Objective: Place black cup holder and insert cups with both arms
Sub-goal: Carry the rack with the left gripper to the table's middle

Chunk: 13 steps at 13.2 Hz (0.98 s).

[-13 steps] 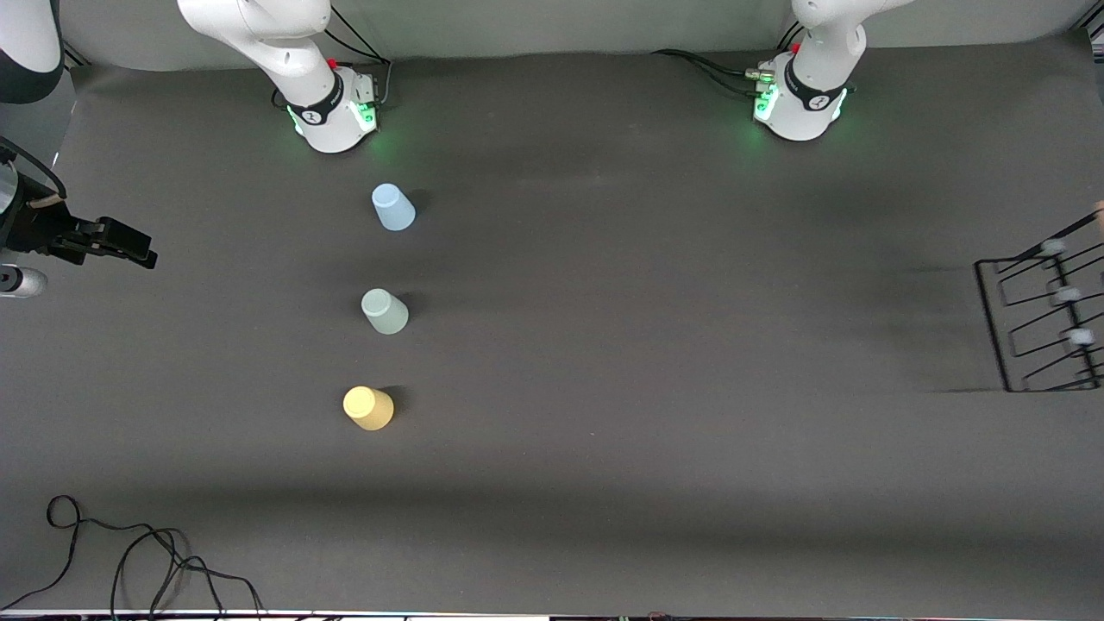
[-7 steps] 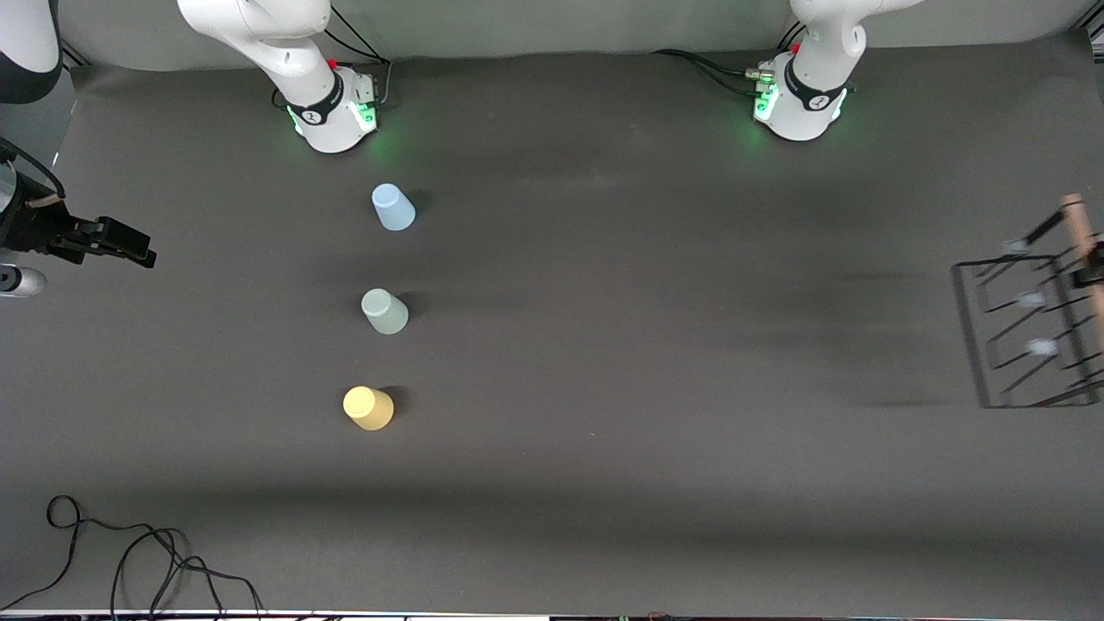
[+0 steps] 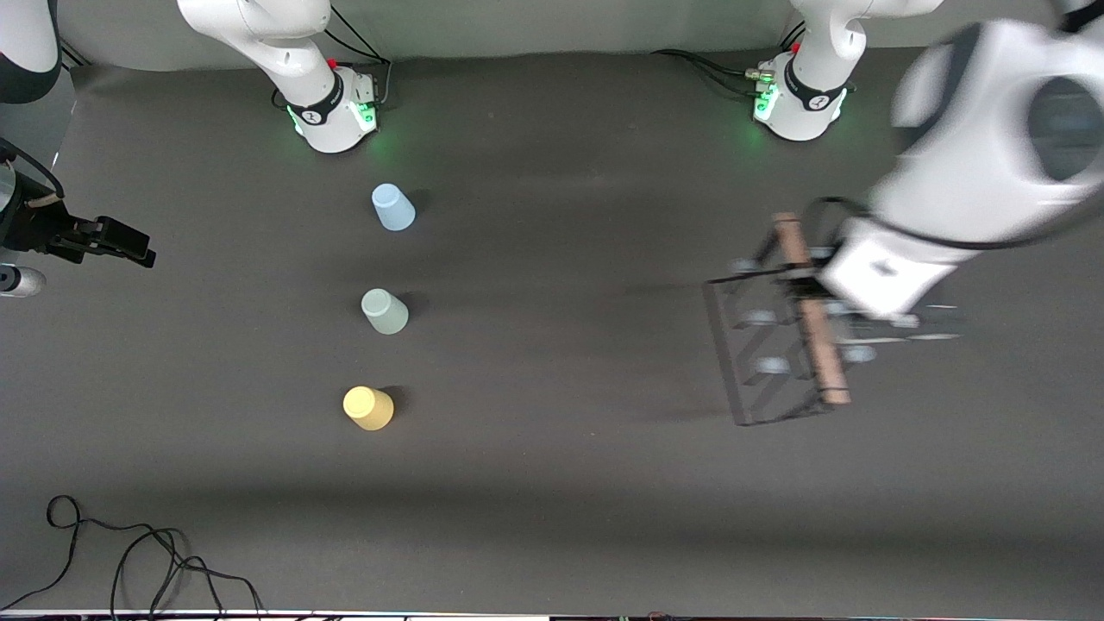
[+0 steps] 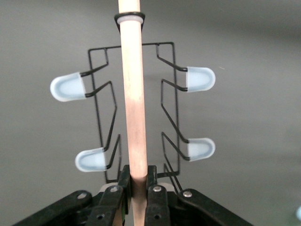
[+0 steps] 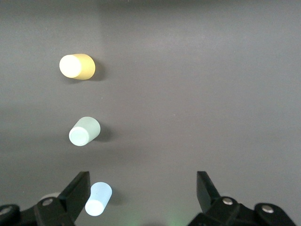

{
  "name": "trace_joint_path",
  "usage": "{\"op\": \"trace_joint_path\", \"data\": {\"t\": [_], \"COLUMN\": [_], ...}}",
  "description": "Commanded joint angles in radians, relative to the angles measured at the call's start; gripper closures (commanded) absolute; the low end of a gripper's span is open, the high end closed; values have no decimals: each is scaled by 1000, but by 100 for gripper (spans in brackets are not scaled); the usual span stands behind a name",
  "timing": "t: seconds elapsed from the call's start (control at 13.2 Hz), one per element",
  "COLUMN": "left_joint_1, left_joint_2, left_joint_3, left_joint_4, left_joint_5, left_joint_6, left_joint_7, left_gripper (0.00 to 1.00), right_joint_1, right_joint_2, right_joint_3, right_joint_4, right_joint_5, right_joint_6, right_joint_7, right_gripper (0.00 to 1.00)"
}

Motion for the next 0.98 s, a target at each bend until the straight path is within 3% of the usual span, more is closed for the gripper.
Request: {"op": "trace_joint_path", "data": {"t": [0.0,0.23,0.38,0.91], "left_joint_1": [-208,-371,-432,-481], "left_joint_2": [69,146,178,267], "left_joint_3": [13,13,13,13], "left_joint_4": [42,82,108,107], "left_joint_5": [20,48,51,97], "left_joint_6": [83,164,167,210], "left_joint_7": [-236,-380,-377,-385], "left_gripper": [100,100,100,100], "right_joint_1": [-8,-7,-7,-7], "right_joint_2": [-3,-3,-5,-6], "right_joint_3": [4,4,4,4], "right_joint_4": [12,12,12,11], "right_joint_5": [-5,-5,-5,-5], "right_joint_6": [-15,-15,-15,-15], "right_joint_7": [-15,-15,-15,-15], "right_gripper": [0,0,0,0]}}
